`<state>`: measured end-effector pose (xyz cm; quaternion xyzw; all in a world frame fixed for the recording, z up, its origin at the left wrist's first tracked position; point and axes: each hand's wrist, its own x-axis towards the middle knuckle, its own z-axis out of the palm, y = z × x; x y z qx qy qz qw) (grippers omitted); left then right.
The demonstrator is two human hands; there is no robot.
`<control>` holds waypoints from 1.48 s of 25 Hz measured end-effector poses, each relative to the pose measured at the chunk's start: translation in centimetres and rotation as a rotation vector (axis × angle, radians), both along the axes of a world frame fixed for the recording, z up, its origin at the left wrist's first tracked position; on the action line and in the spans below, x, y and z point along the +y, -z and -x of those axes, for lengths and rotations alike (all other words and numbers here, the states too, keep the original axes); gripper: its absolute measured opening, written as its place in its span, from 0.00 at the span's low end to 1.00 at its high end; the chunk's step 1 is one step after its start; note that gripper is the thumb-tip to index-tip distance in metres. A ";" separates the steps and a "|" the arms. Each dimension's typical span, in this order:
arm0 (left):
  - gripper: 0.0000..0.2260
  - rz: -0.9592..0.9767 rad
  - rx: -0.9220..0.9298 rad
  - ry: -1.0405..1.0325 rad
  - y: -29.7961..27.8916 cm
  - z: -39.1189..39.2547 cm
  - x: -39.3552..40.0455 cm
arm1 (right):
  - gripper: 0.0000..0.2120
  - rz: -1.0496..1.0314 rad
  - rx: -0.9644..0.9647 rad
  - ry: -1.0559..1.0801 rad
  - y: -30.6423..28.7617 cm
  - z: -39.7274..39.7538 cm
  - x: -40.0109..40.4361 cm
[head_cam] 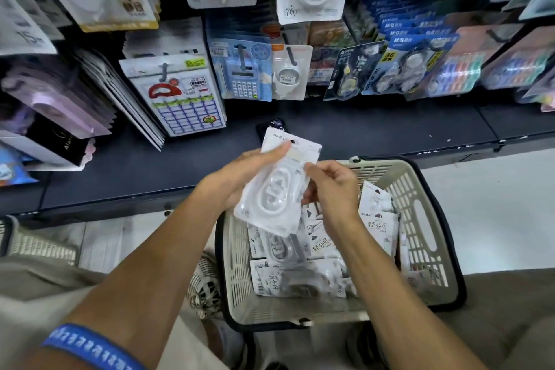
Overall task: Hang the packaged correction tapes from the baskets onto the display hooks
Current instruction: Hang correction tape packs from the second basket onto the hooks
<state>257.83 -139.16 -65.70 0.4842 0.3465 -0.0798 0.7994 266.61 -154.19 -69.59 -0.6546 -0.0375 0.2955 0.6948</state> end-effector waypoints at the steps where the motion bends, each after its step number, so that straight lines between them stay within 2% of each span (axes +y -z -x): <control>1: 0.19 -0.045 0.012 0.018 0.0 0.1 -0.1 | 0.13 -0.038 0.082 0.086 0.0 0.5 0.6; 3: 0.19 -0.318 0.111 0.061 0.0 0.0 -0.2 | 0.12 -0.052 0.237 0.221 1.2 1.3 1.2; 4: 0.19 -0.509 0.182 0.079 0.1 -0.1 0.0 | 0.11 0.057 0.253 0.201 2.2 1.9 1.0; 5: 0.21 -0.678 0.254 0.062 0.1 -0.1 0.3 | 0.09 0.277 0.192 0.077 3.7 2.8 0.5; 6: 0.22 -0.773 0.307 0.016 0.4 -0.1 1.0 | 0.07 0.534 0.081 -0.134 5.4 4.1 -0.1; 8: 0.22 -0.758 0.322 -0.090 0.4 0.1 1.9 | 0.09 0.862 -0.147 -0.498 8.4 6.6 -1.0; 9: 0.21 -0.763 0.331 -0.101 0.4 0.2 2.0 | 0.09 0.929 -0.242 -0.565 9.3 7.3 -1.1; 11: 0.19 -0.863 0.381 -0.022 0.4 0.2 1.6 | 0.11 0.994 -0.389 -0.555 10.0 7.7 -1.3; 12: 0.19 -0.907 0.399 0.019 0.5 0.2 1.3 | 0.11 0.993 -0.422 -0.539 10.1 7.6 -1.3; 14: 0.18 -0.921 0.410 0.041 0.6 0.1 1.0 | 0.12 0.920 -0.359 -0.563 10.0 7.5 -1.4; 16: 0.18 -0.918 0.408 0.029 0.6 0.1 1.1 | 0.14 0.873 -0.242 -0.699 9.9 8.6 -1.2; 17: 0.18 -0.924 0.403 0.023 0.5 0.2 1.1 | 0.13 0.882 -0.244 -0.731 9.9 9.2 -1.0; 20: 0.16 -0.937 0.361 0.012 0.4 0.3 0.9 | 0.12 0.932 -0.338 -0.602 9.8 9.4 -0.5; 21: 0.16 -0.936 0.353 0.021 0.3 0.2 0.7 | 0.14 0.941 -0.370 -0.559 9.8 9.4 -0.5; 24: 0.16 -0.922 0.348 0.023 0.3 0.3 0.8 | 0.30 0.920 -0.427 -0.534 9.8 10.2 -0.6; 25: 0.16 -0.914 0.346 0.014 0.3 0.4 0.9 | 0.34 0.864 -0.386 -0.517 10.1 10.2 -0.6; 27: 0.16 -0.914 0.344 0.012 0.2 0.5 1.0 | 0.37 0.716 -0.130 -0.444 10.4 9.3 -0.5; 29: 0.17 -0.912 0.345 0.019 0.2 0.7 1.1 | 0.28 0.671 0.002 -0.517 10.5 8.3 -0.3; 31: 0.17 -0.901 0.352 0.016 0.3 0.9 1.3 | 0.12 0.749 -0.058 -0.642 10.2 8.2 -0.4; 32: 0.17 -0.900 0.356 0.007 0.4 1.0 1.4 | 0.09 0.716 -0.057 -0.594 9.8 7.9 -1.0; 35: 0.16 -0.964 0.370 0.006 0.6 1.0 1.6 | 0.07 0.321 0.211 -0.179 7.9 3.8 -3.8; 37: 0.15 -0.960 0.378 0.069 0.9 1.0 1.4 | 0.06 -0.010 0.347 -0.122 5.8 0.2 -5.7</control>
